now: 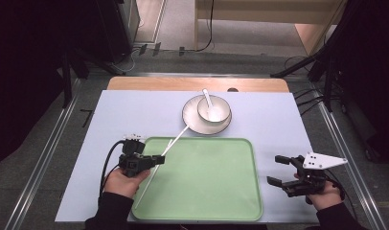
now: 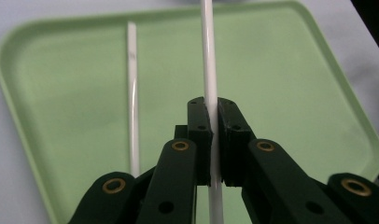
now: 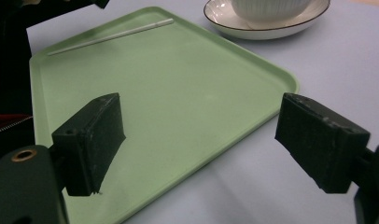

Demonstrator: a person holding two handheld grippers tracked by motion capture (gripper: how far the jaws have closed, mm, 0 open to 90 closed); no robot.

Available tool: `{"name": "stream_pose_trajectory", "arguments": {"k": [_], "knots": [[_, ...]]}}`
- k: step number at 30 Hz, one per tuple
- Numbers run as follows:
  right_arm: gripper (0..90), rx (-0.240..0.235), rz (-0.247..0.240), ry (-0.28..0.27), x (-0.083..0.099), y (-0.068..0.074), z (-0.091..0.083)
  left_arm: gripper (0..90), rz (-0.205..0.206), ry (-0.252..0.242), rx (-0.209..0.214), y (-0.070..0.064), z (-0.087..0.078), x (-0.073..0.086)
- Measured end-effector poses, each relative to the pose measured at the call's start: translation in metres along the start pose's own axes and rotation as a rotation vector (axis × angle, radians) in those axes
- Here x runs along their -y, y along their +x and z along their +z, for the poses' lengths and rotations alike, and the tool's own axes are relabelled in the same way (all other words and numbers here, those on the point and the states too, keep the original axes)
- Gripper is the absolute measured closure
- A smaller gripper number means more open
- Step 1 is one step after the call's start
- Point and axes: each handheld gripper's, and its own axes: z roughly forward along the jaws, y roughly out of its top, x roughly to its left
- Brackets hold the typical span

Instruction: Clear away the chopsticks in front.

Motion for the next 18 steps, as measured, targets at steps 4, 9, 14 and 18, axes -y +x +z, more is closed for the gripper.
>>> {"name": "stream_pose_trajectory", "arguments": {"k": [4, 9, 14, 18], "knots": [[16.2, -0.002, -0.005, 0.002, -0.001, 0.000, 0.001, 86.0, -0.018, 0.026, 0.002, 0.001, 0.000, 0.012], [16.2, -0.001, -0.006, 0.006, -0.001, 0.000, 0.002, 85.9, -0.034, 0.047, -0.016, 0.007, 0.000, 0.022], [16.2, -0.006, -0.008, 0.006, -0.002, -0.001, 0.003, 85.7, -0.076, 0.086, -0.029, 0.017, 0.008, 0.027], [16.2, -0.008, -0.010, 0.004, -0.002, -0.001, 0.002, 85.2, -0.077, 0.116, -0.076, 0.022, 0.013, 0.029]]}}
